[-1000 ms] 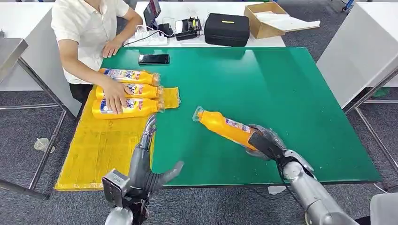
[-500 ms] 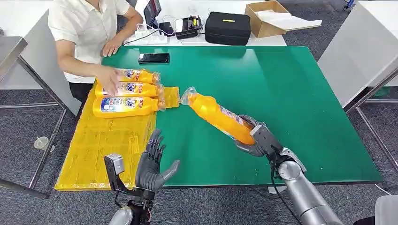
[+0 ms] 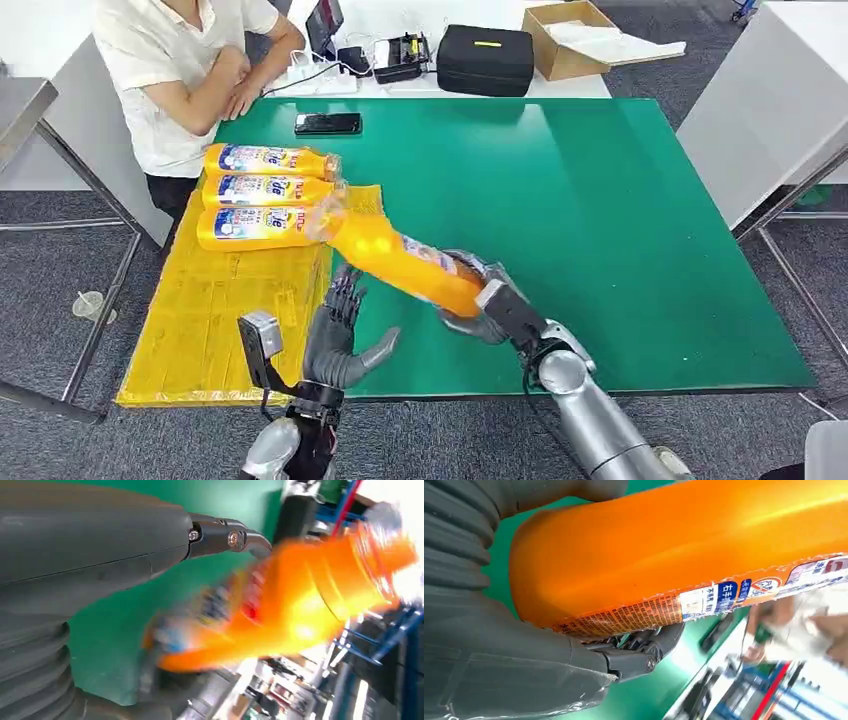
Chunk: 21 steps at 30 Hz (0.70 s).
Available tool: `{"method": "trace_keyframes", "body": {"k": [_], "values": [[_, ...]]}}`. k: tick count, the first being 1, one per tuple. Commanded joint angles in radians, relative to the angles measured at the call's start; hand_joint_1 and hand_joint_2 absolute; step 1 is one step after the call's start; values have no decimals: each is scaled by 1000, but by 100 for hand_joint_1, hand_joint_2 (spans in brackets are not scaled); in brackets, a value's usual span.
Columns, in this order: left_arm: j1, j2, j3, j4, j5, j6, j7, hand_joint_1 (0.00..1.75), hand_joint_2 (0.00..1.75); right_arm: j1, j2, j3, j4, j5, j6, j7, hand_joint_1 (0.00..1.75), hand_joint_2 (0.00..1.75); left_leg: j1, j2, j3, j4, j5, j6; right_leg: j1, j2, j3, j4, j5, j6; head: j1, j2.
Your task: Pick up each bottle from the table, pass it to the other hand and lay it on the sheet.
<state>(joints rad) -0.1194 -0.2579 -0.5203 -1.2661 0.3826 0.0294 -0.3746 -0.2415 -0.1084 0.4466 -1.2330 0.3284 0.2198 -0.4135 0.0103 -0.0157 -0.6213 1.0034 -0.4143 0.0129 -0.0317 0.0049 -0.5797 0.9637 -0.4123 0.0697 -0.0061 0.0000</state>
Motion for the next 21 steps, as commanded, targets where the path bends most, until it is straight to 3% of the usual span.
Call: {"method": "trace_keyframes", "body": {"k": [1,13,21], "values": [[-49,-1,-6,-37,52,5,-2,0,175,-41,33,147,105,34,-35,-11,175,175,1,2,3,1,-2,0,2,0,3,0,-1,-4,1,0],[-57,-1,-18,-25,73,9,9,0,175,-43,41,175,96,48,-46,-12,175,175,1,1,2,1,-1,0,1,0,3,0,-1,-3,0,0],[-92,-14,21,49,233,-22,78,0,175,-82,66,239,67,77,-68,-30,175,175,1,4,3,1,-2,0,2,2,3,1,-1,-5,1,0]]}}
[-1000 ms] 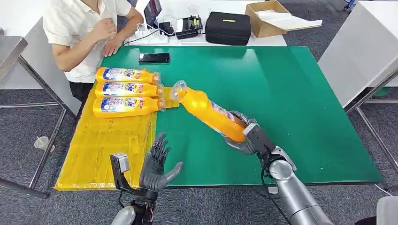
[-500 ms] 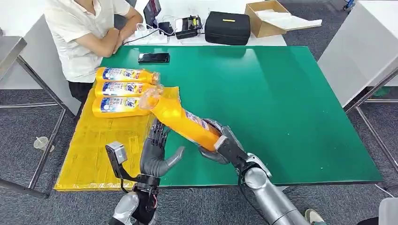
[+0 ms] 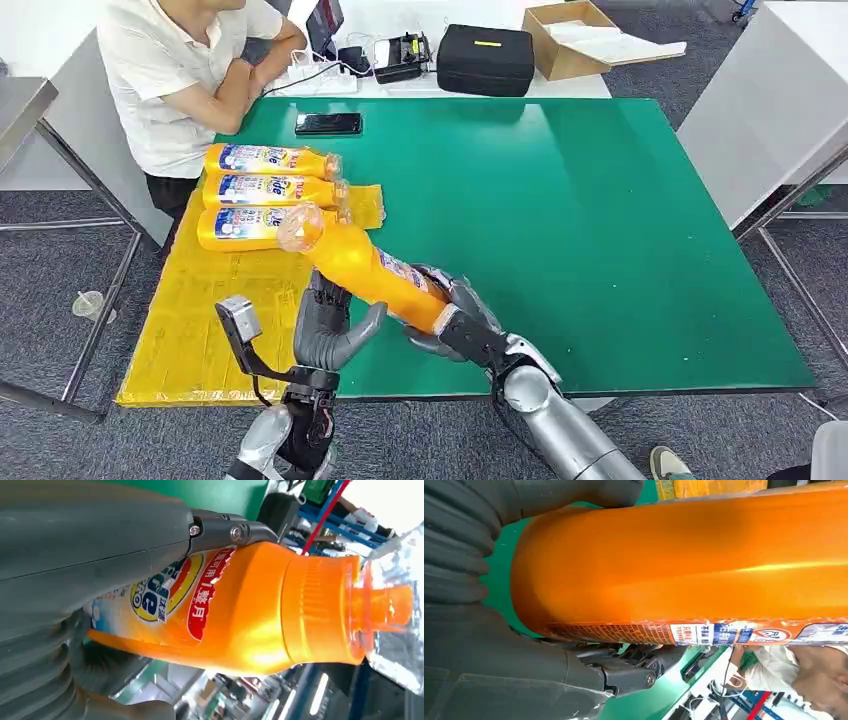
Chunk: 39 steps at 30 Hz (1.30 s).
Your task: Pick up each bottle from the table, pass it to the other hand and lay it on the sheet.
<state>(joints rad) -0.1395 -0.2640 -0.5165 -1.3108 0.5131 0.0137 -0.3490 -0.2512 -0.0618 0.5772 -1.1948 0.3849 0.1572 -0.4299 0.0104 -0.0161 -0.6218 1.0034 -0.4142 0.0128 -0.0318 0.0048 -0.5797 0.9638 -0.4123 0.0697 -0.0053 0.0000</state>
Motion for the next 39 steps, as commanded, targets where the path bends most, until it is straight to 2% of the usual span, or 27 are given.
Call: {"method": "trace_keyframes", "body": {"k": [1,13,14,16,17,19,20,21,22,23,29,33,34,35,36,37,38,39], "values": [[-79,-8,17,101,108,-11,48,0,175,-75,24,116,35,16,-1,-17,175,175,0,3,3,0,-2,0,1,1,3,0,-1,-4,0,0],[-110,-10,18,151,174,-59,50,0,175,-90,42,153,62,-15,16,-45,175,175,1,2,4,0,-1,0,2,0,4,0,-1,-4,0,0],[-108,-13,22,140,166,-58,20,31,175,-88,42,150,70,-23,19,-40,175,175,1,1,3,0,-1,0,1,0,3,0,-1,-3,0,0],[-107,-13,21,131,166,-58,20,31,175,-87,41,152,73,-21,17,-41,175,175,0,1,1,0,0,0,1,0,1,0,0,-2,0,0],[-103,-11,20,115,163,-54,21,175,175,-84,40,152,77,-24,16,-41,175,175,1,1,3,0,-1,0,1,0,3,0,-1,-3,0,0],[-96,-9,23,87,151,-50,-4,175,175,-75,41,151,93,-32,28,-26,175,175,1,2,4,1,-2,0,2,1,3,0,-1,-4,0,0],[-91,-7,23,68,146,-48,-9,175,175,-68,37,157,106,-30,26,-27,133,175,1,1,2,0,-1,0,1,0,2,0,-1,-3,0,0],[-88,-6,21,56,136,-42,-16,175,175,-59,35,160,117,-29,22,-30,23,175,1,2,5,1,-2,0,2,0,4,0,-2,-5,0,0],[-85,-5,22,48,134,-40,-16,175,175,-55,35,162,128,-30,22,-34,23,175,1,1,3,0,-1,0,2,-1,3,-1,-1,-3,0,0],[-80,-4,21,39,127,-35,-21,175,175,-48,37,159,138,-30,16,-37,0,175,1,1,3,0,-1,0,1,-1,3,-1,-1,-3,0,0],[-57,1,32,-10,92,-4,-56,175,175,-7,42,103,134,-21,-54,-30,0,175,1,0,4,0,-2,0,2,-1,5,-1,-2,-4,0,0],[-15,29,45,-91,-45,63,-97,175,175,87,45,-30,76,55,-204,-28,0,175,1,0,2,0,-1,0,1,-2,2,-1,-1,-3,0,0],[-9,32,51,-99,-50,60,-93,175,175,96,38,-42,68,62,-198,-35,0,175,1,-2,2,-1,0,0,1,-3,2,-1,-1,-2,0,0],[-6,38,49,-102,-121,93,-96,175,175,113,41,-73,56,91,-226,-34,0,175,1,-2,3,-1,-1,0,1,-3,4,-1,-2,-4,0,0],[-8,67,24,-92,-336,213,-103,175,175,139,34,-115,34,164,-317,-18,0,175,0,-1,3,-1,-1,0,1,-3,3,-1,-2,-3,0,0],[3,71,29,-88,-458,266,-83,175,175,160,25,-156,21,216,-372,-7,0,175,0,0,2,-1,-1,0,0,-2,2,-1,-1,-3,0,0],[-1,100,25,-71,-686,349,-45,175,175,177,8,-215,4,358,-503,26,0,175,0,-2,5,-2,-1,0,1,-4,6,-2,-2,-4,0,0],[2,116,42,-73,-869,382,-32,175,175,185,-1,-273,-8,396,-540,22,0,175,1,-1,6,-1,-3,0,2,-3,8,-1,-3,-5,0,0]]}}
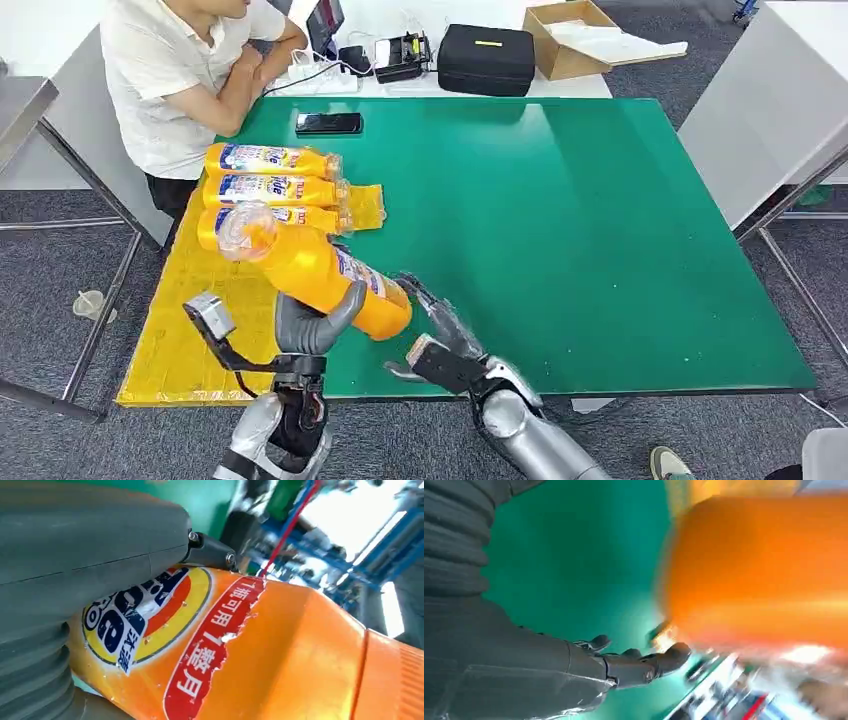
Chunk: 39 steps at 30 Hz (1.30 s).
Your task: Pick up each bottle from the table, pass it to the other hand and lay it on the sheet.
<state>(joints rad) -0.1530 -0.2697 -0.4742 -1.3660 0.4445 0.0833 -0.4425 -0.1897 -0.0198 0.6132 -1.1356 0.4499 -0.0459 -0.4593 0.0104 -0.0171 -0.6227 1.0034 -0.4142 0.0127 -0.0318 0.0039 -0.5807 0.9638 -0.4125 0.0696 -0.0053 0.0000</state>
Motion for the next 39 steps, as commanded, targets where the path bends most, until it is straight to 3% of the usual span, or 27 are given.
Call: {"method": "trace_keyframes", "body": {"k": [1,4,12,16,23,25,29,33,34,35,36,39], "values": [[31,111,41,-33,-824,281,57,175,175,126,-50,-351,-80,335,-314,35,0,175,-1,-1,3,-2,0,0,0,-2,4,-1,-1,-2,0,0],[16,152,66,-22,-1224,341,130,175,175,108,-27,-480,-96,407,-386,12,0,175,-1,0,2,-1,-1,0,0,-1,2,0,-1,-3,0,0],[-98,240,100,100,-1667,273,269,175,175,94,63,-689,-203,361,-423,-69,0,175,0,1,5,1,-1,-1,2,-2,4,2,-2,-7,0,0],[-204,257,113,303,-1693,183,280,175,175,71,89,-699,-172,316,-369,-112,0,175,1,2,4,-1,1,-1,2,0,4,0,0,-4,0,0],[-225,251,116,352,-1687,191,269,175,175,62,93,-694,-152,316,-370,-116,0,175,1,2,3,0,1,-1,2,1,3,0,0,-3,0,0],[-260,249,119,421,-1675,133,280,175,175,50,98,-684,-126,304,-344,-128,0,175,1,3,6,0,-1,-1,2,0,6,0,-2,-5,0,0],[-409,197,190,752,-1569,119,269,175,175,-2,119,-630,-38,253,-294,-176,0,175,1,1,3,0,1,-1,1,0,3,0,1,-3,0,0],[-453,172,242,847,-1545,137,297,175,175,-4,124,-601,-42,228,-271,-176,0,175,2,4,6,1,0,-2,4,1,6,1,0,-7,0,0],[-459,169,250,861,-1545,133,310,154,175,-2,125,-596,-44,223,-263,-174,0,175,1,1,3,0,2,-2,2,0,3,0,0,-3,0,0],[-465,165,258,871,-1547,131,326,106,175,0,124,-592,-46,220,-258,-174,0,175,2,2,4,0,1,-2,3,0,4,0,0,-4,0,0],[-472,159,270,884,-1543,119,340,31,175,2,126,-592,-46,212,-248,-171,0,175,2,1,4,0,2,-3,3,-1,4,0,0,-4,0,0],[-478,153,295,897,-1533,119,362,31,175,2,125,-588,-43,208,-238,-171,0,175,1,1,3,0,2,-2,2,0,4,0,0,-3,0,0]]}}
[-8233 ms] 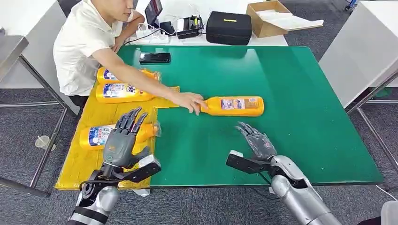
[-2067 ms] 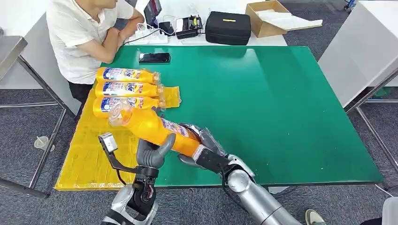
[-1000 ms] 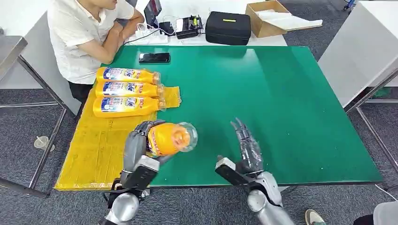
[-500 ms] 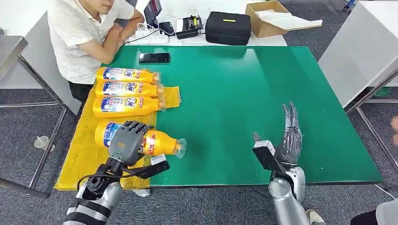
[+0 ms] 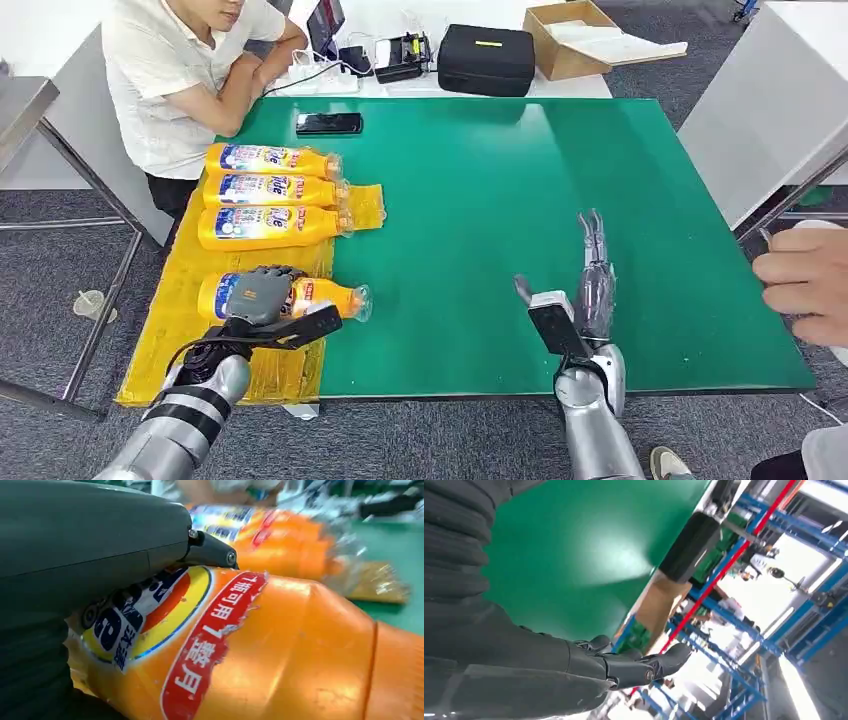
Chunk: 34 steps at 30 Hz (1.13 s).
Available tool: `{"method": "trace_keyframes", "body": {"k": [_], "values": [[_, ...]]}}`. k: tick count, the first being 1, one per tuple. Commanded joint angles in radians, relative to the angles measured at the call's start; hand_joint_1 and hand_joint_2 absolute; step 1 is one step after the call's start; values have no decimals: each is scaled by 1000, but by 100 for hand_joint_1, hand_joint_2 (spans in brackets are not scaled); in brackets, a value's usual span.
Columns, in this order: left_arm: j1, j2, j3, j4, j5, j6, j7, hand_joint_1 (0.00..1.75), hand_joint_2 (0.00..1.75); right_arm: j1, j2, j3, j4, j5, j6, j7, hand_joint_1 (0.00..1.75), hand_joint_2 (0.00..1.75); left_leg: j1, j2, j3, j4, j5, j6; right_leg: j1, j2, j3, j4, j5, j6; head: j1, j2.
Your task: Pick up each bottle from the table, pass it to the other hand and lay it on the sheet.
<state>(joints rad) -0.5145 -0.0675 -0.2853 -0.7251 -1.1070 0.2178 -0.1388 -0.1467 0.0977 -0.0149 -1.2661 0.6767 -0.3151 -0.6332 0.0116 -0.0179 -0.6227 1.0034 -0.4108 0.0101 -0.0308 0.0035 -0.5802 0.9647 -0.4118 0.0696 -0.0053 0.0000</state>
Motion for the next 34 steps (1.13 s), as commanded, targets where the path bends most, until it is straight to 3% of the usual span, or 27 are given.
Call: {"method": "trace_keyframes", "body": {"k": [1,4,5,8,10,12,13,15,16,17,18,19,28,29,34], "values": [[-117,-49,106,256,18,-15,59,31,175,-41,8,40,88,-19,31,3,0,175,1,2,4,0,-2,0,1,1,4,-1,-1,-3,0,0],[-119,-46,102,263,-2,0,70,31,175,-41,8,41,88,-19,34,3,0,175,0,2,3,0,-2,0,1,1,4,-1,-1,-3,0,0],[-119,-49,115,268,-12,10,84,24,175,-39,8,42,85,-19,39,3,0,175,1,2,4,1,-2,0,1,1,4,0,-1,-4,0,0],[-116,-46,106,271,-47,18,82,30,175,-37,8,43,79,-19,45,3,0,175,0,3,4,0,-1,0,1,1,4,0,0,-4,0,0],[-112,-50,106,275,-48,-2,71,19,175,-37,6,42,78,-20,48,3,0,175,0,2,3,0,-1,0,1,1,3,0,0,-3,0,0],[-108,-56,103,279,-48,-32,57,40,175,-38,5,37,82,-21,47,2,0,175,0,2,4,0,-1,0,1,1,3,-1,0,-3,0,0],[-107,-58,101,278,-48,-44,50,59,175,-38,5,35,86,-21,44,1,0,175,0,3,5,0,-2,0,1,1,5,-1,-1,-4,0,0],[-105,-60,101,272,-41,-70,30,63,175,-40,6,33,92,-24,43,-2,0,175,0,2,5,0,-1,0,1,1,5,-1,-1,-3,0,0],[-103,-62,104,268,-36,-76,22,59,175,-39,6,33,95,-24,42,-4,0,175,0,2,6,0,-2,0,1,1,6,-1,-1,-4,0,0],[-95,-64,104,247,-28,-70,-5,30,175,-37,4,34,96,-23,42,-5,0,175,0,2,5,0,-1,0,1,1,5,-1,0,-3,0,0],[-95,-64,104,247,-28,-70,-5,24,175,-37,4,34,96,-23,42,-5,0,175,0,0,4,-1,-1,0,0,0,5,-1,0,-2,0,0],[-80,-75,103,202,-4,-78,-52,0,175,-30,3,33,93,-25,40,-9,0,175,0,2,6,0,-2,0,1,1,7,-1,-1,-4,0,0],[-34,-77,67,70,34,-106,-90,0,175,-18,3,24,83,-28,35,-14,0,175,0,-2,5,0,-1,0,1,-4,7,-1,-1,-3,0,0],[107,-73,-19,-267,63,-48,-110,0,175,27,8,-2,13,-28,35,-14,0,175,0,-2,5,0,-1,0,0,-3,6,-1,0,-3,0,0],[199,-64,-72,-449,62,-20,-96,0,175,51,10,-17,-22,-13,38,-1,0,175,0,-1,2,0,-2,0,0,-2,3,0,-1,-2,0,0]]}}
